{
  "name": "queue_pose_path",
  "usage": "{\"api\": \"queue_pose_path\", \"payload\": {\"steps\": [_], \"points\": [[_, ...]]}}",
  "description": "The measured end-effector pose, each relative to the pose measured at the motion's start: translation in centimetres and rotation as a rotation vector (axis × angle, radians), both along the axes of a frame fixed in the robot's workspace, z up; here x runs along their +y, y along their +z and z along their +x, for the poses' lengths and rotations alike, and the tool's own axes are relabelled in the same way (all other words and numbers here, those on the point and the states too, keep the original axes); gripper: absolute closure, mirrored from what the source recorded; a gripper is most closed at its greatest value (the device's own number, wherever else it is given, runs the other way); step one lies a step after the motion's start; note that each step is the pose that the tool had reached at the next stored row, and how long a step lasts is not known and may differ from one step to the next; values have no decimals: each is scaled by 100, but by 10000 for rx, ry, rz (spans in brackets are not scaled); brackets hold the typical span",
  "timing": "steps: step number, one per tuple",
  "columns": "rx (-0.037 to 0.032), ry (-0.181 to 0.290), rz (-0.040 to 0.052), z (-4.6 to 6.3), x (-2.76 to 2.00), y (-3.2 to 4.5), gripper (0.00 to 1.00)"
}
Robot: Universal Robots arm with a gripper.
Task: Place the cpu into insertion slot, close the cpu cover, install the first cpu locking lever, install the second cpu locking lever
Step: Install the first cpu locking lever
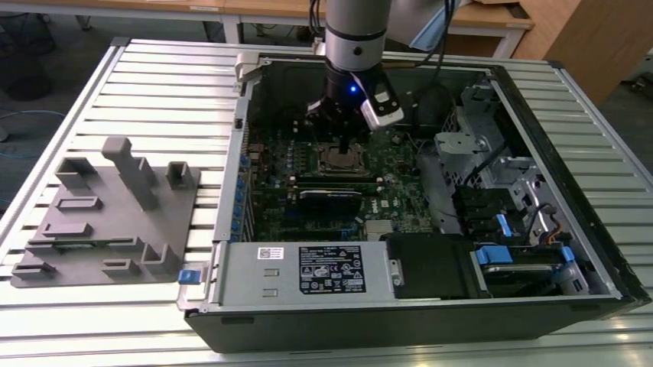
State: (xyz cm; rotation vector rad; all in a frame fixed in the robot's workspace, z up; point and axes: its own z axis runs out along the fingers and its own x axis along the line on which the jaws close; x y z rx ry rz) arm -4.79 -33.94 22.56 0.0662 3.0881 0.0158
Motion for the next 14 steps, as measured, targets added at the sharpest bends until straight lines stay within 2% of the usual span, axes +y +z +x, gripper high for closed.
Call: {"api": "queue_pose_path", "payload": {"steps": [7,14], "points": [[1,0,-1,0,0,37,89],[1,0,-1,0,0,148,89]]}}
